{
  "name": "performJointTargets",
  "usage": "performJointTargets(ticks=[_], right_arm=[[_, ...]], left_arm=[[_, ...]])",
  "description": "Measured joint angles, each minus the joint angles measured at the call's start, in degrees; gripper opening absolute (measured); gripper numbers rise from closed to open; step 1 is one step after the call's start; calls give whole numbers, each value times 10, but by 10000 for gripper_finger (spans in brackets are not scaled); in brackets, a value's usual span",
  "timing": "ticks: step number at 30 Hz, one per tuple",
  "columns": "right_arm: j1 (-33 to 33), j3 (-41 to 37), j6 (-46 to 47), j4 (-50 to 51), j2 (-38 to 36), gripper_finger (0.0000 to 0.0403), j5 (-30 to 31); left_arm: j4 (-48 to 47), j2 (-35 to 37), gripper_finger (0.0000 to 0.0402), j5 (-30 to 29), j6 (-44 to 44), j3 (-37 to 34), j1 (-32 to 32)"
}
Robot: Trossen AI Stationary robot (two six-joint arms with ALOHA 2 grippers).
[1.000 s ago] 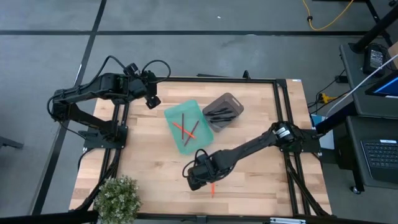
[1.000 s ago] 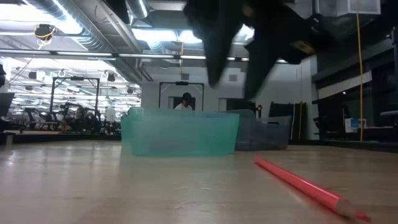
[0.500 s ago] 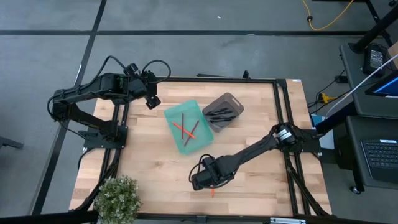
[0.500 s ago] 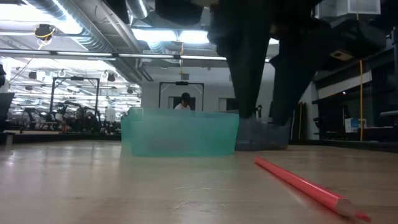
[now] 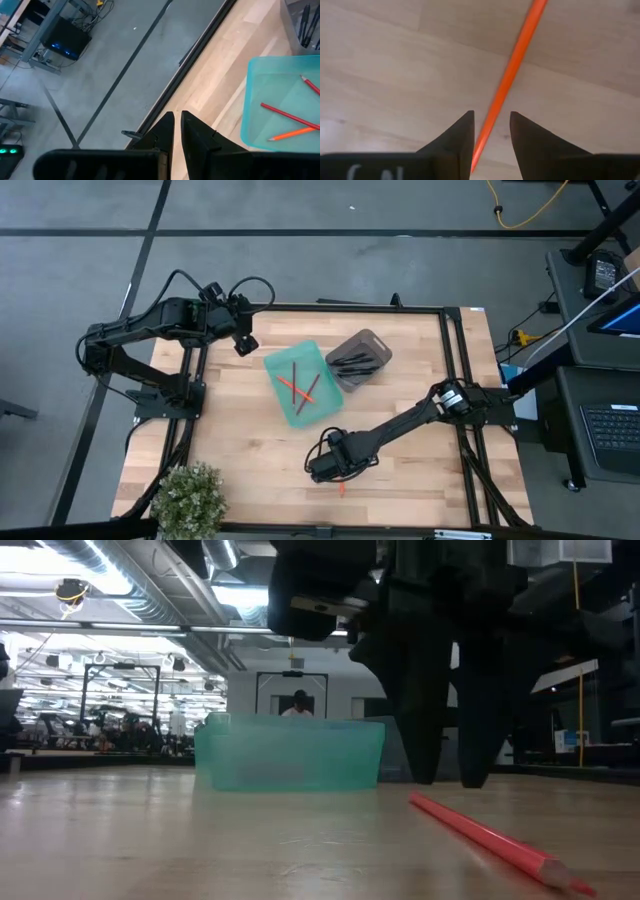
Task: Sort pens & pencils
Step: Put the orange pencil into the light blue bin
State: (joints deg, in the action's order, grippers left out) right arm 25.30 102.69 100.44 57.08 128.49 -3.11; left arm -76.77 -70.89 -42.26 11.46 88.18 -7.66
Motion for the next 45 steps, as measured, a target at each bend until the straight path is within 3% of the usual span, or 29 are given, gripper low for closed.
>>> performJointTargets(ticks=[4, 12, 19, 24, 32, 45], right_arm=[[-4, 0, -1, 12, 0, 125, 0], [-8, -87, 13, -99, -6, 125, -23], [-8, -111, 26, -118, -8, 123, -29], [-9, -111, 25, -113, -8, 95, -30], [-25, -113, -21, -104, -7, 16, -58], [-44, -90, -65, -68, -2, 7, -72]], left_arm=[[0, 0, 27, 0, 0, 0, 0], [-2, 0, 27, 0, 0, 0, 0], [-2, 0, 27, 0, 0, 0, 0], [-2, 0, 27, 0, 0, 0, 0], [-2, 0, 27, 0, 0, 0, 0], [-2, 0, 27, 0, 0, 0, 0]])
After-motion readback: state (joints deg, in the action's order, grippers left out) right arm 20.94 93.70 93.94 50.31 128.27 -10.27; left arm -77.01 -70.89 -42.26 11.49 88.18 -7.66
